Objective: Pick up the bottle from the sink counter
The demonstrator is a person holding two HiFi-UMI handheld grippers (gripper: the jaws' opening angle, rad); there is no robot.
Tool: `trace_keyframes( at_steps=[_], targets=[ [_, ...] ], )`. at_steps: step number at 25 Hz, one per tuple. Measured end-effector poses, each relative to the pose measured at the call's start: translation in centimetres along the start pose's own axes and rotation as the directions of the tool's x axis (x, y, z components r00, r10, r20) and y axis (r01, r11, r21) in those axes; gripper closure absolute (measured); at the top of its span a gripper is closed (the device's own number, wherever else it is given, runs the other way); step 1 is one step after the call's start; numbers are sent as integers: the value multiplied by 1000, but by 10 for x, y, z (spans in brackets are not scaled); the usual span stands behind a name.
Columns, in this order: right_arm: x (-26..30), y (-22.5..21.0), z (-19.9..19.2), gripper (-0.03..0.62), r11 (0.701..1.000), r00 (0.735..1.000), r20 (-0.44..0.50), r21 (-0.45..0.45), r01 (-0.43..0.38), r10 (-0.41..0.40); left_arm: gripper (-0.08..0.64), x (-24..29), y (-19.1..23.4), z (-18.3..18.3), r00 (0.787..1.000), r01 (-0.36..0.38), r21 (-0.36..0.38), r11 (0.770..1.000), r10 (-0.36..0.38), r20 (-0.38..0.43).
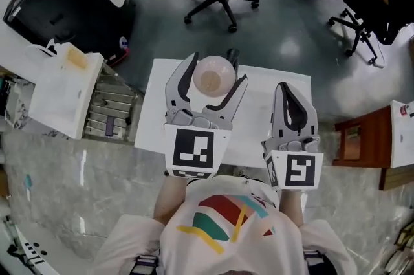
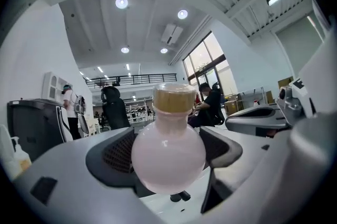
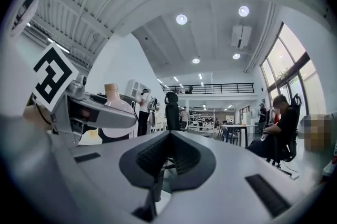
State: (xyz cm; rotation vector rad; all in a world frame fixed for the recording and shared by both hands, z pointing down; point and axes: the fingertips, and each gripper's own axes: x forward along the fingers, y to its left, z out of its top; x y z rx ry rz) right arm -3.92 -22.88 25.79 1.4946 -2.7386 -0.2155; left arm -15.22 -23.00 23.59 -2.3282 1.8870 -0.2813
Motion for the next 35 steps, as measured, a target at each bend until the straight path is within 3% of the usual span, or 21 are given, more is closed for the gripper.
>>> trace_keyframes(
  at_steps=[9,35],
  targets=[
    [7,36,0,581,999,999,-8,-6,-52,52,181,-49,30,-9,993,-111,-63,992,113,36],
    [-5,44,15,581,999,999,9,-39,-35,35,181,-59,25,4,993,-89,-48,995,92,68]
  ],
)
